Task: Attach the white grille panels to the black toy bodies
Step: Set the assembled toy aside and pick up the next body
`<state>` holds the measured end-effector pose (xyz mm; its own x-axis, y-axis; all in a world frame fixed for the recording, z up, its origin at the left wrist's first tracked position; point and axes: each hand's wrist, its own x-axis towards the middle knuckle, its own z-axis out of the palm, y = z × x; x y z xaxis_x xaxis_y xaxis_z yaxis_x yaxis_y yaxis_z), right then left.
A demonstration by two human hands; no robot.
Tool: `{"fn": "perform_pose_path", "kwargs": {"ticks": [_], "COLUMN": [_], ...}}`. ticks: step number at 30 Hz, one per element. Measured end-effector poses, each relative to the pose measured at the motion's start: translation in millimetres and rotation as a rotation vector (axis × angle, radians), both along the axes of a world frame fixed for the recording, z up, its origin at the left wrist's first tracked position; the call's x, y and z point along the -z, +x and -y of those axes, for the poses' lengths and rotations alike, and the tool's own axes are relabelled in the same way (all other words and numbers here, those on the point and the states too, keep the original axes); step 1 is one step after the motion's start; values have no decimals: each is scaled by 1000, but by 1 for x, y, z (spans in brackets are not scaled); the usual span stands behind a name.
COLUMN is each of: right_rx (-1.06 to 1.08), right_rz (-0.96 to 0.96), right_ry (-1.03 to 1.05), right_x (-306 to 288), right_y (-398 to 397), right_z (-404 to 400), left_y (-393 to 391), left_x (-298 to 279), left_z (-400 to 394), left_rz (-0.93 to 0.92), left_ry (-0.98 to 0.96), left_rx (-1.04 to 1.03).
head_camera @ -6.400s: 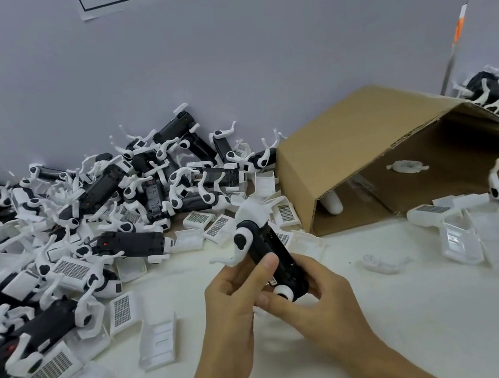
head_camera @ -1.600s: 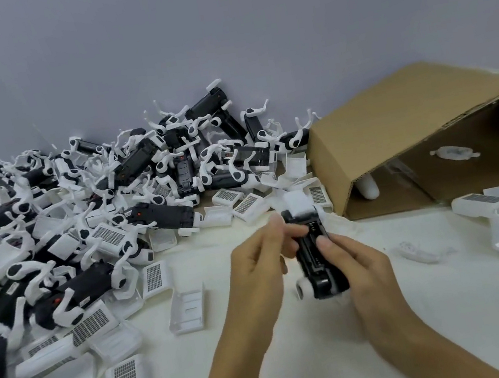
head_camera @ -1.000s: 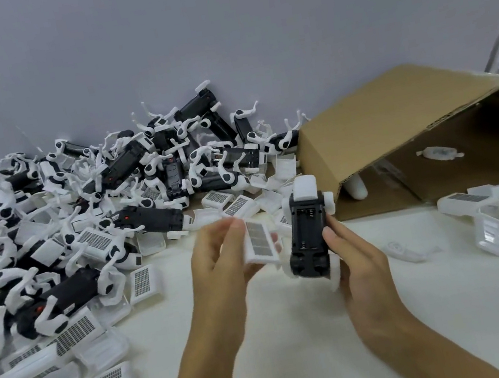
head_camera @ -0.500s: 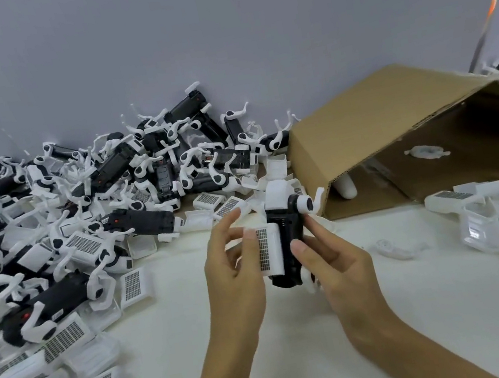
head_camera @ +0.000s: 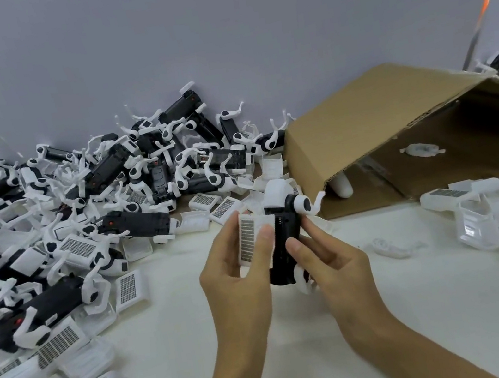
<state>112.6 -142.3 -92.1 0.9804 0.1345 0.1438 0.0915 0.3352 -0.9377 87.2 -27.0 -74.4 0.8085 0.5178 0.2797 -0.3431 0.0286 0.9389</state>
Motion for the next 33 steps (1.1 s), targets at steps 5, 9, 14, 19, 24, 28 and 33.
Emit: {"fn": "perform_pose_path", "kwargs": {"ticks": [5,9,14,19,24,28,33], "right_rx": [-24,-58,-79,-51,-83,-84,31], "right_rz": [-19,-8,25,80,74,87,119], "right_ry": [-18,-21,-16,-61,15,42,2], "right_x": [2,-1,-2,-4,-7,-7,-8], "right_y": [0,-1,-1,-5,-2,-1,-1], "right_z": [2,3,4,1,3,4,3], "left_y": [-3,-4,-2,-6,-8,-1,0], "left_x": [1,-4,-3,1,1,-3,-4], "left_z": [7,6,2,-3,9,-1,-13], "left_rz": [-48,-59,-148,-122,-135,-152,-201], "left_ry": [57,71,80,518,428,100,3], "left_rx": [72,84,207,121,194,313,420]}}
